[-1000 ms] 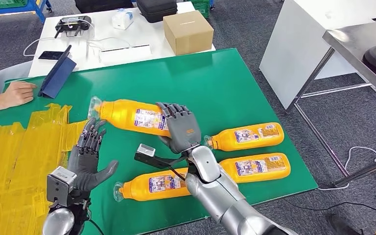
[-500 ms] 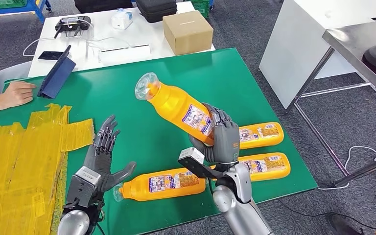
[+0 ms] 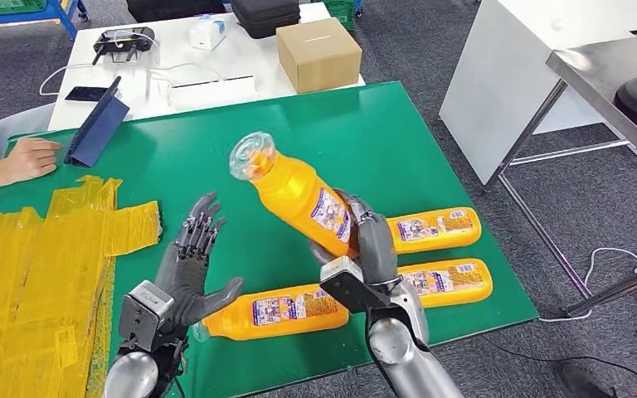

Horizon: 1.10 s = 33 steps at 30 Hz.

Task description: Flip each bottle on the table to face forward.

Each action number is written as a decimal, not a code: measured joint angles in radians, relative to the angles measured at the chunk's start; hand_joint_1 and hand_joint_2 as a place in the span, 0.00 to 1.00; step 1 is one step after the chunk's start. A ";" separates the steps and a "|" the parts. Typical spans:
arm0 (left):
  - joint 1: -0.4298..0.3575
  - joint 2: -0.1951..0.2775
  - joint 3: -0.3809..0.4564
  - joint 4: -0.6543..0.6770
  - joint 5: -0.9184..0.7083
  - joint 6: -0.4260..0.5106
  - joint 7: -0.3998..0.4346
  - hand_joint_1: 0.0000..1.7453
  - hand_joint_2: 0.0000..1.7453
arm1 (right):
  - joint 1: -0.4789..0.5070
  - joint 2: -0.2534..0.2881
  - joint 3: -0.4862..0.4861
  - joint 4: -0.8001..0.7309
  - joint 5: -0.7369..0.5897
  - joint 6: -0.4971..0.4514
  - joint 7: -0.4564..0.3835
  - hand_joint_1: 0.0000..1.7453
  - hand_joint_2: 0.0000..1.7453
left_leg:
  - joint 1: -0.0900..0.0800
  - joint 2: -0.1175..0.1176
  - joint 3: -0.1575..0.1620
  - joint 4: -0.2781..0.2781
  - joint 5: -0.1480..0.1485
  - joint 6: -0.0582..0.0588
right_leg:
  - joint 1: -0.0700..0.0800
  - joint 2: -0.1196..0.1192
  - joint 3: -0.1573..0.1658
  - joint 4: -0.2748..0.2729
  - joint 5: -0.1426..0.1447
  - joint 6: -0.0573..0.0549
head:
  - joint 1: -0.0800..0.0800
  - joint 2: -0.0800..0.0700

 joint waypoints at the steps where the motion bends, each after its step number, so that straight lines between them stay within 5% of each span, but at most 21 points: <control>1: -0.011 0.002 -0.009 0.001 0.012 -0.010 0.001 0.00 1.00 | 0.000 0.001 0.010 0.006 -0.015 0.014 -0.013 0.97 1.00 | 0.000 0.000 0.000 0.000 0.000 0.000 | 0.000 0.000 0.000 0.000 0.000 0.000 | 0.000 0.000; 28: -0.137 0.020 -0.082 0.077 0.087 -0.030 0.016 0.00 1.00 | -0.070 0.044 0.245 0.151 -0.001 0.045 -0.055 0.98 1.00 | 0.000 0.000 0.000 0.000 0.000 0.000 | 0.000 0.000 0.000 0.000 0.000 0.000 | 0.000 0.000; 32: -0.134 0.022 -0.079 0.080 0.101 -0.023 0.015 0.95 1.00 | -0.074 0.044 0.253 0.156 0.002 0.043 -0.049 0.99 1.00 | 0.000 0.000 0.000 0.000 0.000 0.000 | 0.000 0.000 0.000 0.000 0.000 0.000 | 0.000 0.000; 33: -0.133 0.022 -0.079 0.081 0.108 -0.021 0.015 1.00 1.00 | -0.074 0.044 0.254 0.156 0.002 0.042 -0.047 0.99 1.00 | 0.000 0.000 0.000 0.000 0.000 0.000 | 0.000 0.000 0.000 0.000 0.000 0.000 | 0.000 0.000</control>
